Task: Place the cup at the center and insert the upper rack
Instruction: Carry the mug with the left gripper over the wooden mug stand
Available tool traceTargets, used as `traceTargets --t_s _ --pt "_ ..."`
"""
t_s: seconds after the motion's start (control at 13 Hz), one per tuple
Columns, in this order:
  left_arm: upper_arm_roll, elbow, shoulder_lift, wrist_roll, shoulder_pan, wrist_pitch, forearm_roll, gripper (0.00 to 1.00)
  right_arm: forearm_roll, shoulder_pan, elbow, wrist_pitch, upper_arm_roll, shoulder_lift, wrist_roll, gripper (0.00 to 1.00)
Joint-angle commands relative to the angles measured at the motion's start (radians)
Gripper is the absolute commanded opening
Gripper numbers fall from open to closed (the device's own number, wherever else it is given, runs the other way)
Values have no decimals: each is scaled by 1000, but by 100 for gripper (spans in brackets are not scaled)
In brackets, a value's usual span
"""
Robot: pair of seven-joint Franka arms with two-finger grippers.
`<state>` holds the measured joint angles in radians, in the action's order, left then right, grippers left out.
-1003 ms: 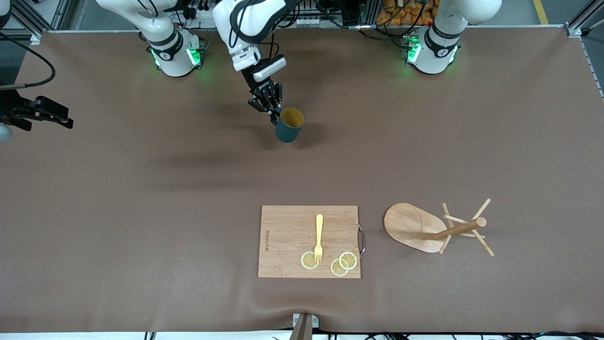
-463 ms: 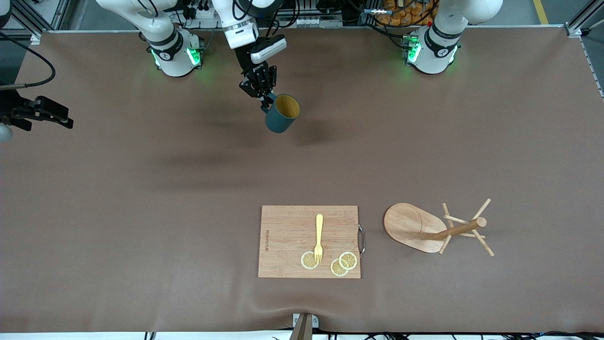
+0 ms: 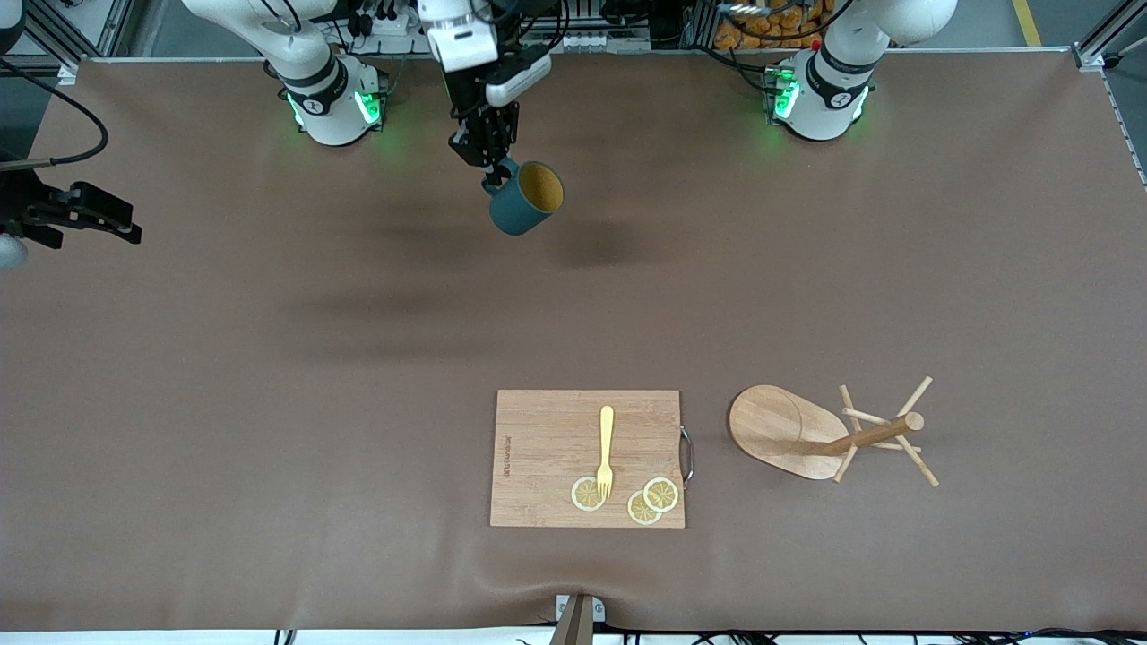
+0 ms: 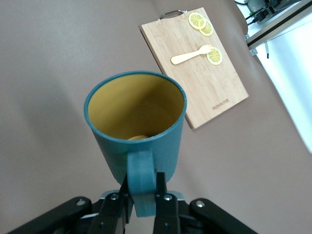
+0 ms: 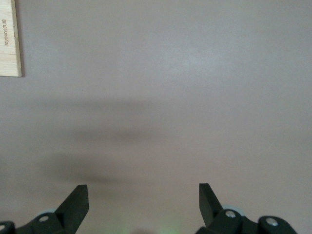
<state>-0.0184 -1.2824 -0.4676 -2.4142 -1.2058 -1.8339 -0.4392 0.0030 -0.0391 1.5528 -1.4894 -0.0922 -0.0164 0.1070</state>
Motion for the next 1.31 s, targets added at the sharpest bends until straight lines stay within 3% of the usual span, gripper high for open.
traceTargets --t_s 0.0,0.62,1.23 --pt "5 -49 124 70 70 -27 112 0 12 -2 -8 9 2 12 -12 100" --pt "2 -46 274 516 418 -53 491 0 12 -7 -8 9 2 10 -17 100" --pt "3 -78 297 874 682 -31 810 0 12 -2 -11 9 0 12 -15 100"
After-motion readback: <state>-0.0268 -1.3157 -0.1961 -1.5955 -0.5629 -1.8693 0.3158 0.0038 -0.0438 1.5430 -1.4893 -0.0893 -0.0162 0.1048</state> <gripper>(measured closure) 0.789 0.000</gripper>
